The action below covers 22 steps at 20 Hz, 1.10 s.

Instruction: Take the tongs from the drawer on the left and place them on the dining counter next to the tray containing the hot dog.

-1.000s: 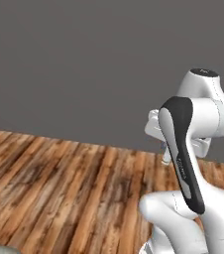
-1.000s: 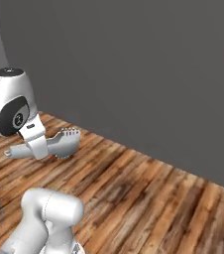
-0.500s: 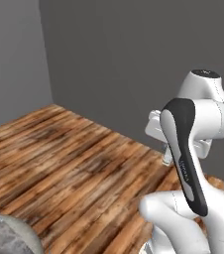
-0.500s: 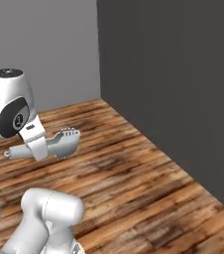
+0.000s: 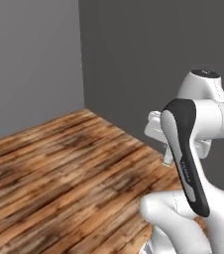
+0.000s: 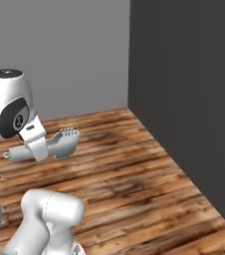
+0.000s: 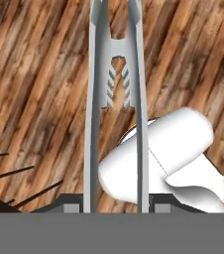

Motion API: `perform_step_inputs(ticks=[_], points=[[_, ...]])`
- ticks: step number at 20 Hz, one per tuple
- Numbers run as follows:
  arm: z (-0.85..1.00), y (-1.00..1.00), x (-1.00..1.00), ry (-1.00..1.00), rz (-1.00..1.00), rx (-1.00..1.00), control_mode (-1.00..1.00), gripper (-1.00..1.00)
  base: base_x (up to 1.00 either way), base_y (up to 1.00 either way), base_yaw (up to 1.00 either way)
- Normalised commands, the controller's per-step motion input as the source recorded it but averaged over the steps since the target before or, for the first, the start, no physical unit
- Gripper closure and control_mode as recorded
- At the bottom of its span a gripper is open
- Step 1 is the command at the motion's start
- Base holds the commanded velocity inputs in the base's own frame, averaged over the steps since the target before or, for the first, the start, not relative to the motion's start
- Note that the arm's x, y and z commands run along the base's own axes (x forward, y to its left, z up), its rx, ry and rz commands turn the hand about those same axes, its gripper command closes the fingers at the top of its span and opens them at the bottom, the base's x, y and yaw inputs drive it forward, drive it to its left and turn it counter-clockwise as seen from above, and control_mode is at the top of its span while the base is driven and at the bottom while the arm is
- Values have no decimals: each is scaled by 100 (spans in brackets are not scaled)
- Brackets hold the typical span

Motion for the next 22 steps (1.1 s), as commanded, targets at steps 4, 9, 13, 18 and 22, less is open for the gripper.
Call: perform_step_inputs(ticks=[4, 9, 13, 18, 22], points=[[0, 0, 0, 0, 0, 0, 100, 100, 100, 0, 50], [0, 0, 0, 0, 0, 0, 100, 100, 100, -11, 68], [0, 0, 0, 0, 0, 0, 100, 100, 84, -11, 75], [0, 0, 0, 0, 0, 0, 100, 100, 56, -9, 82], [0, 0, 0, 0, 0, 0, 100, 100, 36, -8, 86]])
